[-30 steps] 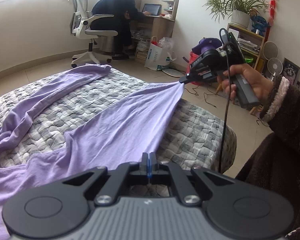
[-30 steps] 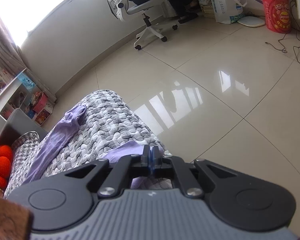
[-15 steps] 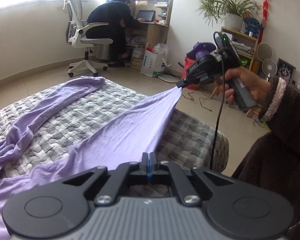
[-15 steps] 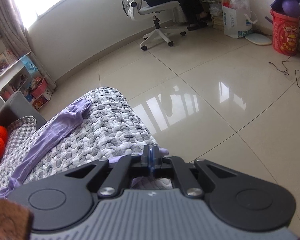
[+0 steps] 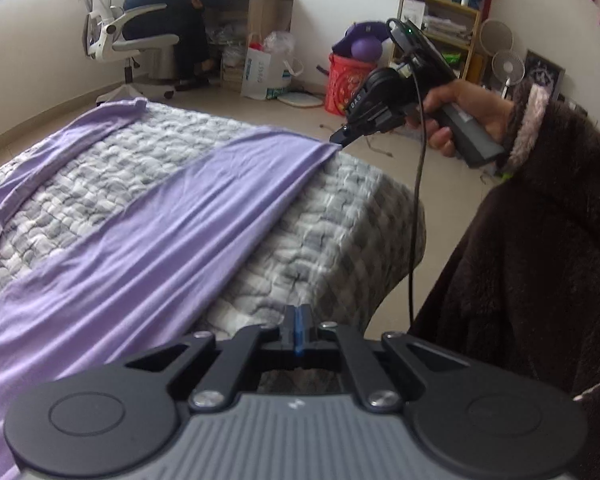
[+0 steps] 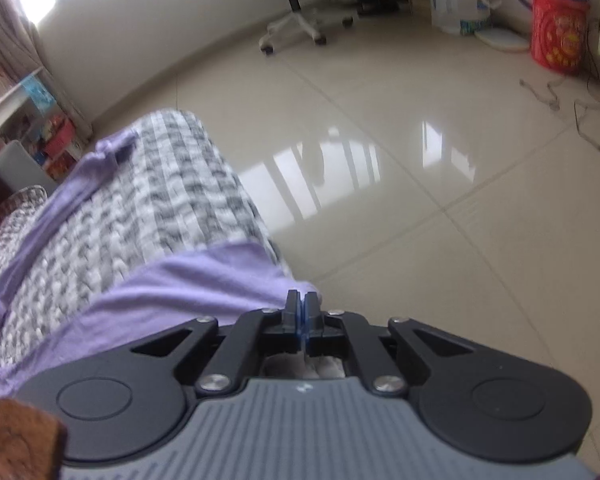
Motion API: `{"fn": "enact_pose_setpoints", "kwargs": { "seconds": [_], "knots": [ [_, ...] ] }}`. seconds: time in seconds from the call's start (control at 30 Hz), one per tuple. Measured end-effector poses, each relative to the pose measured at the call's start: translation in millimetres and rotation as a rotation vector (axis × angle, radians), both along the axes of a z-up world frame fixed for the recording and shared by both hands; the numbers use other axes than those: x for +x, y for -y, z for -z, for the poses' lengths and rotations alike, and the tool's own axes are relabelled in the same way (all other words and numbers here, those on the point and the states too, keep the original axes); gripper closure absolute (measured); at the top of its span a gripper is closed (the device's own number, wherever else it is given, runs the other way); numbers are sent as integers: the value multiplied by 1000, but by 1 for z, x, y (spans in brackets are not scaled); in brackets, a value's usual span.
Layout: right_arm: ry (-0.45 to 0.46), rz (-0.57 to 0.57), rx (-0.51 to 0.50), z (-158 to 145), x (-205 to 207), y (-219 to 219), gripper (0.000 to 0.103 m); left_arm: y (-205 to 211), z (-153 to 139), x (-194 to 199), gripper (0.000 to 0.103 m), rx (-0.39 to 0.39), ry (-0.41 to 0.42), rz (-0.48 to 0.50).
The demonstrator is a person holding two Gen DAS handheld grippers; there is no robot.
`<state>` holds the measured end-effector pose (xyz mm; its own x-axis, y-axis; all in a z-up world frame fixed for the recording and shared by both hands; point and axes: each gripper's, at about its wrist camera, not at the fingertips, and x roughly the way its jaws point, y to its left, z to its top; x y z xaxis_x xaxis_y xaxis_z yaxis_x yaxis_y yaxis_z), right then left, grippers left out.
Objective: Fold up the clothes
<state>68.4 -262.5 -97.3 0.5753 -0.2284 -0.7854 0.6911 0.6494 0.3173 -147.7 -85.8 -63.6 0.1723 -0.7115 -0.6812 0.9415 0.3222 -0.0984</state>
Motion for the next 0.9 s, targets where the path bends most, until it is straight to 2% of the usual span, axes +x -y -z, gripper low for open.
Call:
{"fn": "enact_pose_setpoints", "kwargs": {
  "seconds": [0.07,0.1,0.13,0.2,0.23,0.3,0.33,0.37,0.57,0.67,0.73,0.83,0.9],
  "knots": [
    [-20,19,9,4,1,0,95,0,0,1,102,-4,-11,-12],
    [-25,31,2,4,1,0,90,-2,-2,2,97,-11,-15,-26],
    [-23,46,-6,3,1,1,89,-3,-4,3,93,-18,-19,-40],
    [8,64,7,1,-1,2,89,-7,-7,6,70,-27,-8,-74],
    [27,66,18,1,-2,1,89,-9,-9,7,68,-29,0,-92],
    [54,63,26,-2,0,-2,80,-13,-12,11,68,-27,14,-135],
    [66,58,26,-3,1,-4,66,-16,-13,13,67,-19,19,-166],
    [75,47,17,-5,3,-7,62,-17,-14,16,66,-10,25,-197],
    [108,12,-55,-17,13,-28,61,-34,-13,38,60,39,12,-378],
    [120,20,-94,-24,18,-36,59,-42,-16,43,56,23,1,-409],
    [145,39,-95,-30,20,-42,58,-46,-19,45,52,3,-11,-417],
    [175,44,-83,-35,29,-56,49,-50,-22,48,50,-23,-39,-433],
    [182,35,-75,-38,37,-68,49,-51,-24,50,49,-31,-52,-454]
  ]
}}
